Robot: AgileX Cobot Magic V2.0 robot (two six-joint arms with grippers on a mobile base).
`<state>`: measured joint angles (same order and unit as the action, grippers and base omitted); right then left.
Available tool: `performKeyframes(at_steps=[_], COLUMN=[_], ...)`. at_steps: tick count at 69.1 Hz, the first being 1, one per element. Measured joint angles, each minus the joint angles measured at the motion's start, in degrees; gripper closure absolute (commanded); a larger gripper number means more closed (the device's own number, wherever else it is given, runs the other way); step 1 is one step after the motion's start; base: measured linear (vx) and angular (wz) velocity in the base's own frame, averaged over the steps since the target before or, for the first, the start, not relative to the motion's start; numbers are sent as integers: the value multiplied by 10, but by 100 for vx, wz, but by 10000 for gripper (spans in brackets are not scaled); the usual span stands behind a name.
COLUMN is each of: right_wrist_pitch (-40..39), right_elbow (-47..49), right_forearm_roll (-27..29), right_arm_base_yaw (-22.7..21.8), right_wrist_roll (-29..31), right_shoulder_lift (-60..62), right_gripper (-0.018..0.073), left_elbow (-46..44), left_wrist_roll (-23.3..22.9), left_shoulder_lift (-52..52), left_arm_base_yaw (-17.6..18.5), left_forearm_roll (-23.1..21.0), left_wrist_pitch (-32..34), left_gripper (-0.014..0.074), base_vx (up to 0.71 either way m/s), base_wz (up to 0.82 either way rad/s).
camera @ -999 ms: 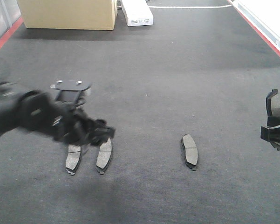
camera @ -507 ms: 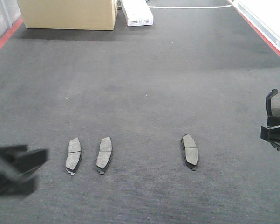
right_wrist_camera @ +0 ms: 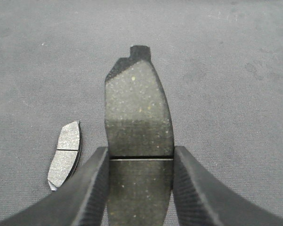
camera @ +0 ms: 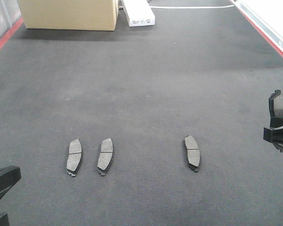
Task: Move and align brake pads A on conveyor
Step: 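Open the left gripper and raise it away from the placed pad, then lower the right gripper's pad onto the belt beside the other pad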
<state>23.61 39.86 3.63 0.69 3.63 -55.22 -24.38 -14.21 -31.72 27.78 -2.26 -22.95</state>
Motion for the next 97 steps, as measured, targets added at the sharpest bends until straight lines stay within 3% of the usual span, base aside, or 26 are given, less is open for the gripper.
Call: performKeyframes(at_steps=[63, 75, 86, 97], right_wrist_pitch=[5, 32, 58, 64], right_elbow=[4, 59, 121, 174], right_forearm_roll=[3, 48, 122, 162], right_arm_base_yaw=[0, 0, 4, 88], right_wrist_roll=[0, 6, 64, 100], right_shoulder_lift=[-3, -57, -136, -218], right_gripper=[460, 456, 447, 439], left_elbow=[0, 0, 0, 0], left_wrist_roll=[0, 0, 0, 0], left_shoulder_lift=[0, 0, 0, 0], left_arm_base_yaw=[0, 0, 0, 0], left_forearm_roll=[0, 0, 0, 0], left_wrist_pitch=[0, 0, 0, 0], left_gripper=[603, 603, 603, 603], base_vx=[0, 0, 0, 0], base_wz=[0, 0, 0, 0])
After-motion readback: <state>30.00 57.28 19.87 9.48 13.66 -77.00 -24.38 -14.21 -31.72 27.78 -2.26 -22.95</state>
